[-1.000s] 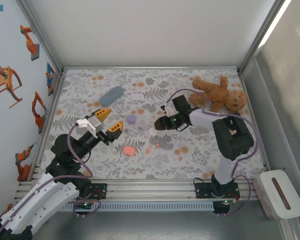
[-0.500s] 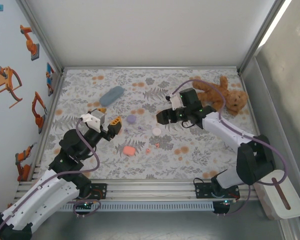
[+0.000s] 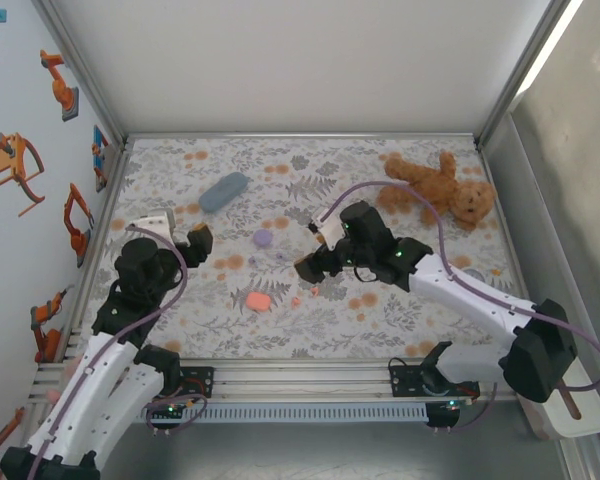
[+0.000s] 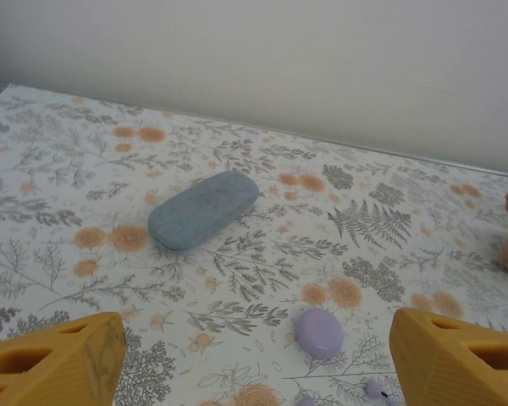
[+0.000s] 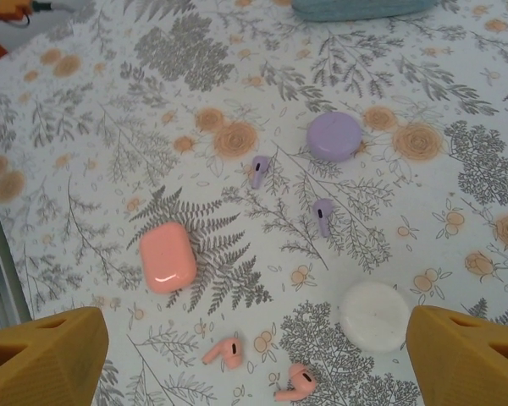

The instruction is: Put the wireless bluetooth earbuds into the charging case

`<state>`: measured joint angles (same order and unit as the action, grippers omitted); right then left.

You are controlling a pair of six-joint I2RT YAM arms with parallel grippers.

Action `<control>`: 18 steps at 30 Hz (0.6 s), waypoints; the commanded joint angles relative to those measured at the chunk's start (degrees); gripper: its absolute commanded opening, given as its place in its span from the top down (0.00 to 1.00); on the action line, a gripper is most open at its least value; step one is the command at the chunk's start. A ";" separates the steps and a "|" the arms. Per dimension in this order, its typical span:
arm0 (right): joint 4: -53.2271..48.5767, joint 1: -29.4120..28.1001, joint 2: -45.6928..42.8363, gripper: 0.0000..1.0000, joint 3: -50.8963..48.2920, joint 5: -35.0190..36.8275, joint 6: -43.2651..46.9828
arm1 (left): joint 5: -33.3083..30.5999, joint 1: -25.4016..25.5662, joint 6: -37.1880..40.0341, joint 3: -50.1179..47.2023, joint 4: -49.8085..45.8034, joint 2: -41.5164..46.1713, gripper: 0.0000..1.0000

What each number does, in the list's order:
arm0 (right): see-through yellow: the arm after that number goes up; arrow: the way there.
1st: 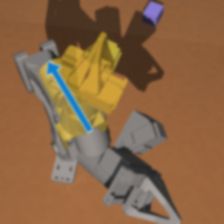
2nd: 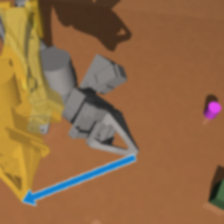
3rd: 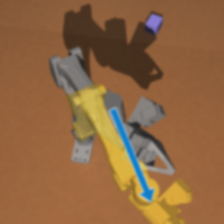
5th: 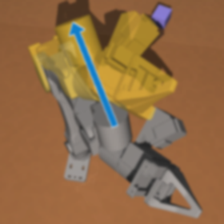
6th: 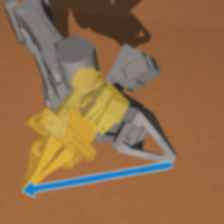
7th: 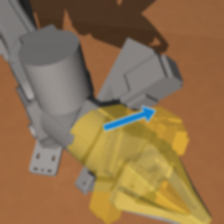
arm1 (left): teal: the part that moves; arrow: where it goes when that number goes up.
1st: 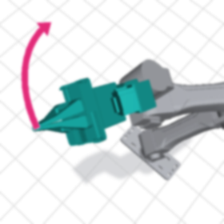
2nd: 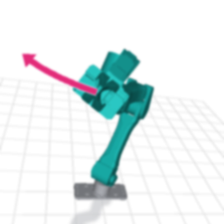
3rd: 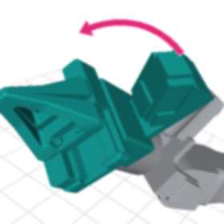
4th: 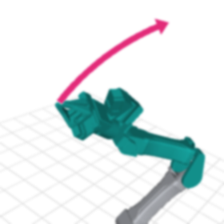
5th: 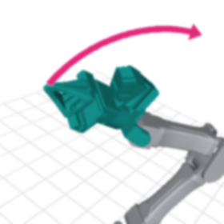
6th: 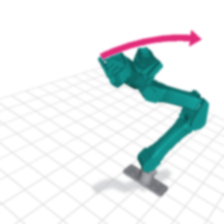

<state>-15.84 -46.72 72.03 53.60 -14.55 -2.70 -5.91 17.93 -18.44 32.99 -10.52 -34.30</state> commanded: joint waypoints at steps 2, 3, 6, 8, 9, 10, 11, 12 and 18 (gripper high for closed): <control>-0.81 -5.38 2.75 0.09 0.23 8.83 7.82 | 9.21 -8.24 -6.71 4.07 -7.40 -2.17 0.18; -0.99 -6.36 3.61 0.09 0.56 9.81 8.54 | 11.22 -10.25 -7.50 4.47 -7.93 -2.56 0.17; -1.00 -9.94 6.84 0.09 1.60 12.94 12.24 | 18.23 -16.82 -10.22 4.76 -8.09 -4.01 0.17; -0.45 -12.43 9.32 0.09 2.03 14.25 15.81 | 22.39 -20.58 -12.04 4.71 -7.71 -4.95 0.17; 0.02 -13.25 10.48 0.09 2.18 14.53 17.10 | 23.95 -21.95 -12.59 4.60 -7.52 -5.37 0.16; 0.65 -13.95 11.75 0.09 2.42 14.67 18.24 | 25.40 -23.20 -13.05 4.47 -7.24 -5.80 0.16; 1.18 -14.48 13.38 0.09 2.61 14.85 19.08 | 26.58 -24.19 -13.35 4.37 -7.00 -6.19 0.16; 1.70 -14.97 14.55 0.09 2.97 15.02 19.74 | 27.12 -24.87 -13.46 4.36 -7.03 -6.46 0.16; 2.90 -16.63 21.94 0.09 6.29 15.30 21.77 | 28.57 -27.40 -14.41 3.63 -6.70 -6.72 0.16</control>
<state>-15.09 -62.81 92.14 56.97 -0.84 16.29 19.20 -8.64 -31.05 36.36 -17.43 -41.28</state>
